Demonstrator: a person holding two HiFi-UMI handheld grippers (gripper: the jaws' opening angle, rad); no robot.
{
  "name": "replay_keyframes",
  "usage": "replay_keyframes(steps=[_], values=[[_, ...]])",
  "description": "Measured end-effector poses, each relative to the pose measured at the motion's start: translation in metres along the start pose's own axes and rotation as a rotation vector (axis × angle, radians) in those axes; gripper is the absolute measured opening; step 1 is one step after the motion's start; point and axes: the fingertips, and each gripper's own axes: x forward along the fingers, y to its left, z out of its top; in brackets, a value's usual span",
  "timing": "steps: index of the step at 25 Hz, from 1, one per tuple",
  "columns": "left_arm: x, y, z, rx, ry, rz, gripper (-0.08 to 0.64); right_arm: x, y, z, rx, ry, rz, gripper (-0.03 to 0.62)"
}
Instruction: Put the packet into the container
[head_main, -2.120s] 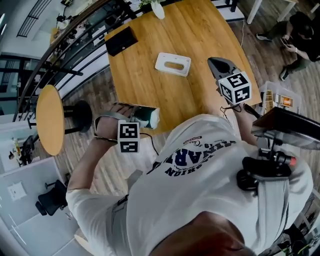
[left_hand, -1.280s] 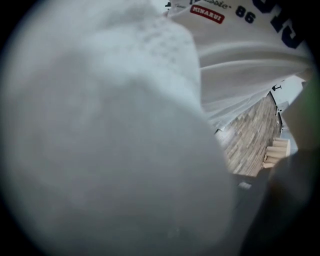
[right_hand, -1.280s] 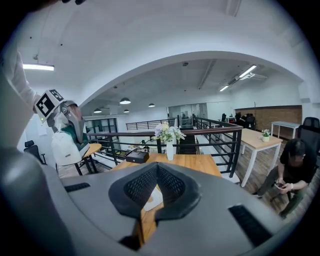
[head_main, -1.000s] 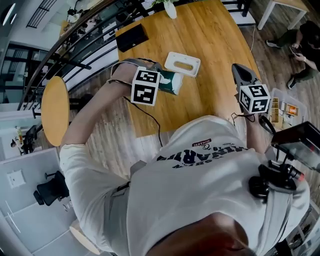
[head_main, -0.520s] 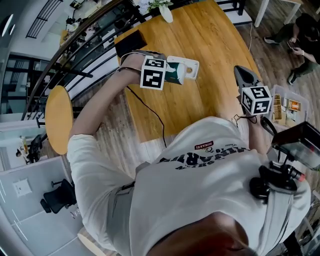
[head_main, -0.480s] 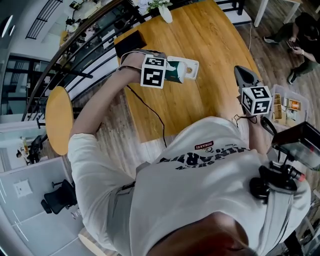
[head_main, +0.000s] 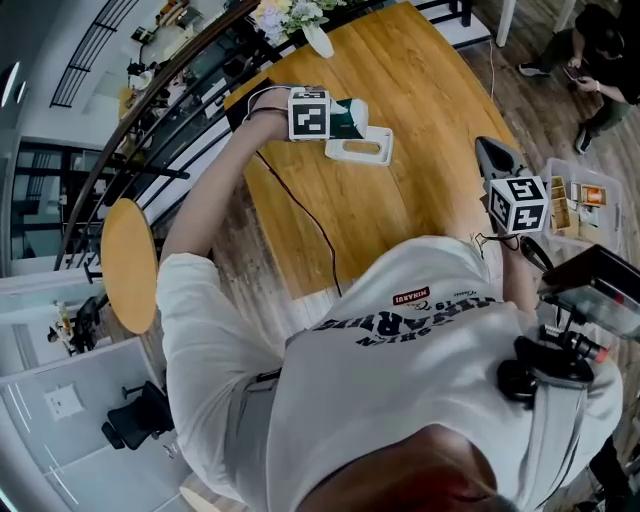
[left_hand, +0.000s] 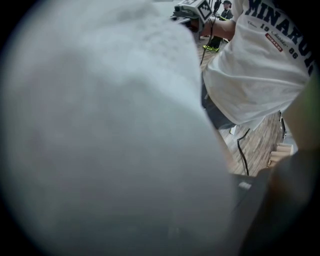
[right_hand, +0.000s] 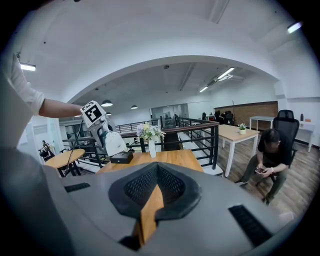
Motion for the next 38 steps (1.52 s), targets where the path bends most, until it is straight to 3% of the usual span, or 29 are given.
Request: replay_keyframes(steps=[5,11,14,38], values=[[0.031,0.039,-0.016,-0.009,0.026,-0.005,0.257,0.006,-0.019,-0.015,0.025,0.008,-0.045,0.006],[0.057,0.073,-0.016,0.052,0.047,0.015,0.256,0.005,-0.026,-0.018,0.029,0.013,-0.066,0.006],[0.062,0.074,-0.022,0.045,0.079,0.011,0.257,0.003,-0.027,-0.021,0.035,0.014,-0.071,0.006],[0.089,0.056,-0.009,0.099,0.071,-0.007,0.259,-0.002,-0.031,-0.029,0.047,0.034,-0.083,0.006]])
